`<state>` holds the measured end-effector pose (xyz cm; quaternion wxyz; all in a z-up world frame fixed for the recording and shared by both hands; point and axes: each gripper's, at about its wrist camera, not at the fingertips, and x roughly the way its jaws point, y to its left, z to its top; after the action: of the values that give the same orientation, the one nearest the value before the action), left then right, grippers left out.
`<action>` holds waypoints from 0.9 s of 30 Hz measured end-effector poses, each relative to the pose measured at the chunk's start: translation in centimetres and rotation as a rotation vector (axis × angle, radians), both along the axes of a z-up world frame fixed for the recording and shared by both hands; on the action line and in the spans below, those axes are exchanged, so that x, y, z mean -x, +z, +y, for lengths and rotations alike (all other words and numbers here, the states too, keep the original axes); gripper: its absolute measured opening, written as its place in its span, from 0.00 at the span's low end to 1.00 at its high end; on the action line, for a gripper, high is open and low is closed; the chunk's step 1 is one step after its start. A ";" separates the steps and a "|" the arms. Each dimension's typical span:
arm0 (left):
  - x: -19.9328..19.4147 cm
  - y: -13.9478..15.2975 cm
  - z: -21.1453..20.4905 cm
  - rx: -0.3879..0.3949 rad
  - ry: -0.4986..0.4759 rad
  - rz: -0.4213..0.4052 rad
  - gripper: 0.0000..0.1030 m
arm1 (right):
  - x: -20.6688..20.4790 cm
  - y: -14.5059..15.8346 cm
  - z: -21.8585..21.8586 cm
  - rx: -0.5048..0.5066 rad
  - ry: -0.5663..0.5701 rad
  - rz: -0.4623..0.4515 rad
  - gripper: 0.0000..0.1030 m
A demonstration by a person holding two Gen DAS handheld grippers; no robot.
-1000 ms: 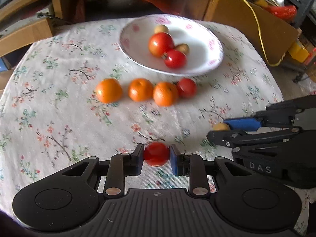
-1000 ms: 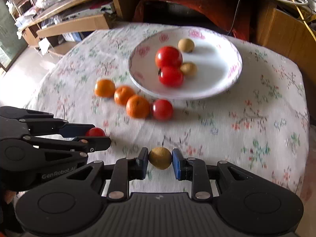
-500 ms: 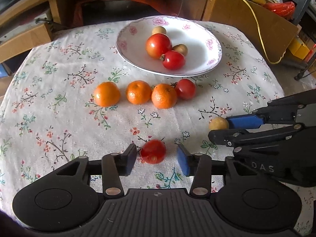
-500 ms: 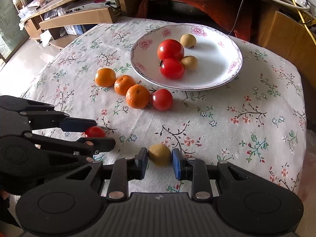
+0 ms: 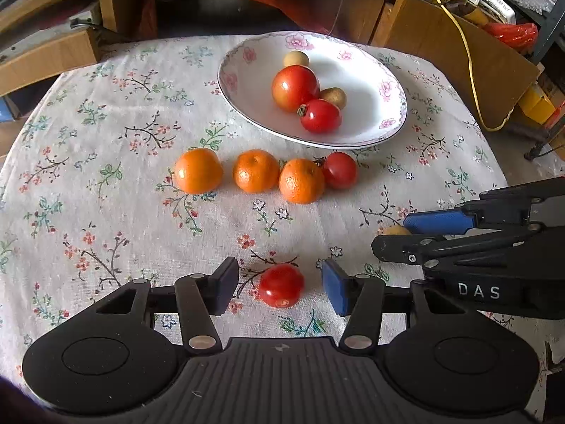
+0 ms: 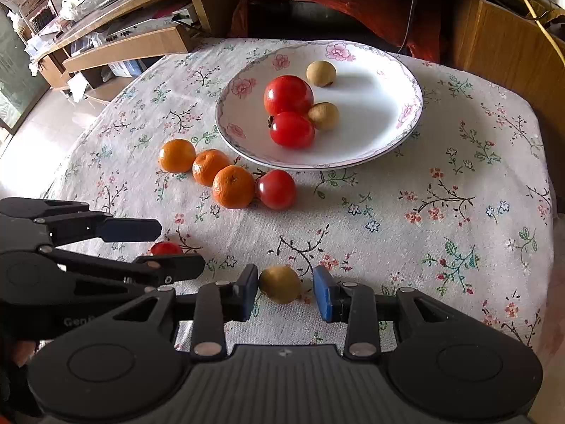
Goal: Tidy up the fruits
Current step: 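Lift the red tomato with the left gripper while the right gripper lifts the tan fruit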
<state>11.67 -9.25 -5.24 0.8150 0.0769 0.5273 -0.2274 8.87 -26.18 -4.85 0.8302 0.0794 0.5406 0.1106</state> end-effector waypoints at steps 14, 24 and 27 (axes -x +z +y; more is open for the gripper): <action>0.5 -0.4 -0.3 -0.046 -0.024 -0.009 0.46 | -0.3 -0.1 0.7 0.022 0.004 -0.012 0.34; 0.8 -0.1 -0.4 -0.045 -0.015 -0.013 0.33 | -0.1 0.0 1.3 0.035 0.030 -0.013 0.26; 0.9 0.3 -0.6 -0.035 -0.018 -0.020 0.33 | 0.0 0.4 1.1 0.029 0.022 -0.026 0.26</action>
<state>10.77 -9.81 -4.99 0.8167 0.0981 0.5223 -0.2248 8.90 -25.12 -4.48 0.8369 0.0601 0.5323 0.1128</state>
